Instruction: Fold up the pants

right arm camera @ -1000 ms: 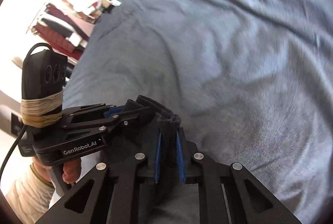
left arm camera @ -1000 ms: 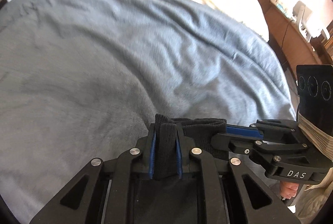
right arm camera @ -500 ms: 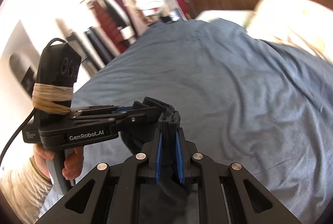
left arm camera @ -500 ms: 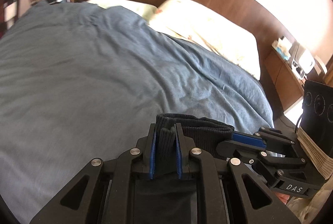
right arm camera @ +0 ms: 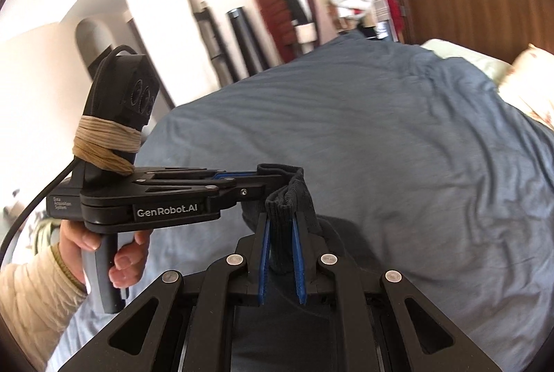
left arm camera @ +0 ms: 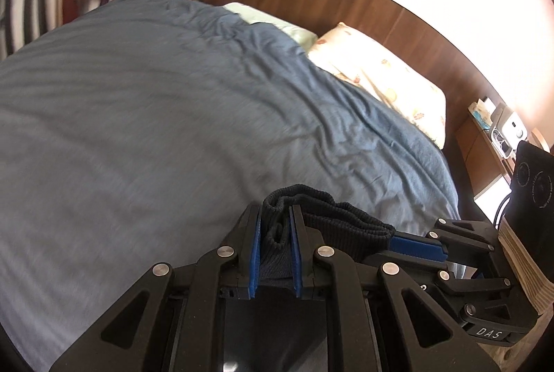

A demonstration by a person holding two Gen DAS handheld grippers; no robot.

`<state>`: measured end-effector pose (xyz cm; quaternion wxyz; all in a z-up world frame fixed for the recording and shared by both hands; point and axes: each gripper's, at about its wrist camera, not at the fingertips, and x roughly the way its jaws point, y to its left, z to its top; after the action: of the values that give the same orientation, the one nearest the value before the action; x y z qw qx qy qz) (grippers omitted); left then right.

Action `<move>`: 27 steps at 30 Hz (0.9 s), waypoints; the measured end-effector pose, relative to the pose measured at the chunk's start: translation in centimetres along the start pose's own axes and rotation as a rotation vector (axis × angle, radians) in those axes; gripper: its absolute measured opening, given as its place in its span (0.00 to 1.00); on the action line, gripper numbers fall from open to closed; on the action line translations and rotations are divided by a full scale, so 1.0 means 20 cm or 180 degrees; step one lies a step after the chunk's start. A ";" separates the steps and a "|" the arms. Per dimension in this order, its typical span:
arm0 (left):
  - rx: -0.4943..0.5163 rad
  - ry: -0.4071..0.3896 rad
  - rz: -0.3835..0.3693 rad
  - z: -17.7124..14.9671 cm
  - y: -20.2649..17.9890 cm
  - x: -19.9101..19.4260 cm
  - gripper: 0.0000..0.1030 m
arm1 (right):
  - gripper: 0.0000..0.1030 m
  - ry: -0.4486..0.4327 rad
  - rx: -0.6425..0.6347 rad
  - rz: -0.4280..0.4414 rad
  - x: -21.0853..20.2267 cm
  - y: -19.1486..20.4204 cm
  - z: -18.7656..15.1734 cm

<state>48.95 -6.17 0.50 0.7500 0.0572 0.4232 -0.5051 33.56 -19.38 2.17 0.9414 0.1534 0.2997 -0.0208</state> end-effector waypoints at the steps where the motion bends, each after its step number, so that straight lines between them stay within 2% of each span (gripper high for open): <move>1: -0.0043 0.0001 0.0025 -0.05 0.04 -0.03 0.15 | 0.13 0.0035 -0.0037 0.0034 0.02 0.05 -0.03; 11: -0.0419 0.0047 0.0155 -0.44 0.28 -0.17 0.15 | 0.13 0.0377 -0.0459 0.0238 0.17 0.40 -0.26; 15: -0.0530 0.0106 0.0208 -0.57 0.36 -0.18 0.13 | 0.13 0.0554 -0.0651 0.0269 0.24 0.47 -0.36; 18: -0.0575 0.0141 0.0327 -0.66 0.40 -0.20 0.07 | 0.13 0.0679 -0.0760 0.0324 0.28 0.52 -0.43; 21: -0.0705 0.0189 0.0373 -0.75 0.46 -0.22 0.07 | 0.13 0.0797 -0.0894 0.0409 0.32 0.57 -0.51; 25: -0.0868 0.0241 0.0585 -0.86 0.50 -0.26 0.09 | 0.13 0.0920 -0.1028 0.0424 0.36 0.61 -0.59; 26: -0.0943 0.0233 0.0665 -0.89 0.53 -0.29 0.12 | 0.13 0.0969 -0.1018 0.0433 0.38 0.61 -0.61; 27: -0.1001 0.0223 0.0723 -0.91 0.54 -0.31 0.19 | 0.13 0.1012 -0.1026 0.0427 0.40 0.61 -0.61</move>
<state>46.37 12.81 -10.51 0.7866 0.0043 0.5136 -0.3426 34.93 -3.60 -8.55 0.8940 0.0221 0.4327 0.1144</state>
